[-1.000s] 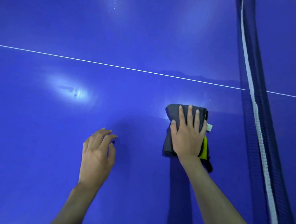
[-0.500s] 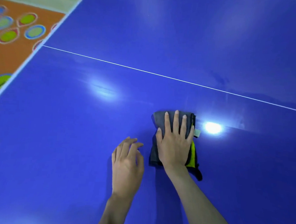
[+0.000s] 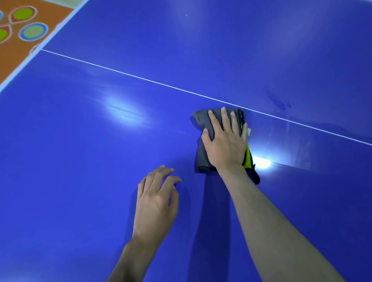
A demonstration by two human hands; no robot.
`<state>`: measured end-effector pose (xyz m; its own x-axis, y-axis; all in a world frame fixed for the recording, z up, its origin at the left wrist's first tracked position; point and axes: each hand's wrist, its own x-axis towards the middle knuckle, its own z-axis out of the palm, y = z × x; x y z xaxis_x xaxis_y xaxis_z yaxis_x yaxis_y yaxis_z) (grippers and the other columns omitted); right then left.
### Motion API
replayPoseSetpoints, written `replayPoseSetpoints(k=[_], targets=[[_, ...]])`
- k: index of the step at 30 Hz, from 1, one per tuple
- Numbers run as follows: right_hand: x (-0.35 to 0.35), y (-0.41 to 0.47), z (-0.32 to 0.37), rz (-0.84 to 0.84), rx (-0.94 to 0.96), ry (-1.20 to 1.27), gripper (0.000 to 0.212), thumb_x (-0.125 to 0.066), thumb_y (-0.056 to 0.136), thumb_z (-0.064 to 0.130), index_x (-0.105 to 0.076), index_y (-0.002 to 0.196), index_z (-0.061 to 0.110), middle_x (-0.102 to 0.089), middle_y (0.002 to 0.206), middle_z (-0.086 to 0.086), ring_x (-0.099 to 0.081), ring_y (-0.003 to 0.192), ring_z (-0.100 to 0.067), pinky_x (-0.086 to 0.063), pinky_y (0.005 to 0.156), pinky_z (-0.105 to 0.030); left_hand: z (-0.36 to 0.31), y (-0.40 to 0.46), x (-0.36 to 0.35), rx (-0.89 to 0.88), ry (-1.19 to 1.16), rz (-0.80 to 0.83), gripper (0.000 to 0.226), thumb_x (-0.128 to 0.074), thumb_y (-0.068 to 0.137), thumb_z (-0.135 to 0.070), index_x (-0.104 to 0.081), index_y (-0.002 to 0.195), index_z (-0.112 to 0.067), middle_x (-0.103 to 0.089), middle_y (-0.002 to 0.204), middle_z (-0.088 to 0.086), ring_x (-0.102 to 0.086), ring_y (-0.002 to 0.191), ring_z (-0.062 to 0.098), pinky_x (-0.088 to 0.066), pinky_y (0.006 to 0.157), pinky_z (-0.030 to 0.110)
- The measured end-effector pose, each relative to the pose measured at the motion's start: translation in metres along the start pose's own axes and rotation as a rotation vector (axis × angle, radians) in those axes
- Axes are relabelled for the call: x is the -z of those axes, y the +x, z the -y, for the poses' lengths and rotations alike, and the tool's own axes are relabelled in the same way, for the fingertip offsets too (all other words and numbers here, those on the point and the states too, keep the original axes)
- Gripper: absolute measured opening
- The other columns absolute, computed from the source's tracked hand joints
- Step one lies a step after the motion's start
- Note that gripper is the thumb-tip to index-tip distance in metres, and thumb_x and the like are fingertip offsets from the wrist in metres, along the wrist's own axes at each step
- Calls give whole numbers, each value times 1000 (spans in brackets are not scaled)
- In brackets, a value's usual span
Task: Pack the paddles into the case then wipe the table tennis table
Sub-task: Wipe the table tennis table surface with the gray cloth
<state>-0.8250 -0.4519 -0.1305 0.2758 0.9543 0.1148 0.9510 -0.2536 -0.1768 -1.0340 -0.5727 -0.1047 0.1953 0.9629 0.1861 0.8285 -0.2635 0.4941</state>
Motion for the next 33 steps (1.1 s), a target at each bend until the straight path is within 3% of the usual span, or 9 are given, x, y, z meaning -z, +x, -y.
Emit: replayPoseSetpoints(k=[8,13,24,29,33], targets=[[23,-22,-106,-23,-85,-32,57,-37,104,49,-36,159,35,-29,169,0,-24,156,-26,-14,127,-56,-56,-9,-31,-46,-29,49,23,-53,93,-7,-72,105,-16,-62,130,0,-52,135,24,-42,106,44],[43,-36,-189,0,-135,-39,59,-31,102,52,-34,160,36,-28,169,1,-22,157,-25,-13,128,-54,-115,-15,-59,-94,-28,75,23,-54,91,-6,-72,102,-15,-62,129,1,-57,125,25,-40,100,39],[88,-60,-394,33,-308,-83,59,-32,106,51,-24,163,37,-18,172,3,-15,159,-22,-8,129,-51,-237,-40,-132,-143,-51,161,22,-52,93,-7,-71,101,-16,-62,129,0,-52,133,24,-41,104,43],[104,-93,-459,19,-417,-98,60,-34,106,53,-26,163,36,-19,172,2,-17,158,-24,-15,127,-55,-272,-45,-155,-149,-62,188,23,-51,94,-9,-72,101,-17,-62,130,-1,-51,134,23,-40,106,42],[111,-95,-483,40,-500,11,62,-36,105,57,-21,162,41,-11,173,7,-10,159,-20,-29,123,-54,-285,-42,-164,-144,-72,189,25,-49,95,-11,-72,101,-17,-62,129,-2,-52,133,23,-39,107,42]])
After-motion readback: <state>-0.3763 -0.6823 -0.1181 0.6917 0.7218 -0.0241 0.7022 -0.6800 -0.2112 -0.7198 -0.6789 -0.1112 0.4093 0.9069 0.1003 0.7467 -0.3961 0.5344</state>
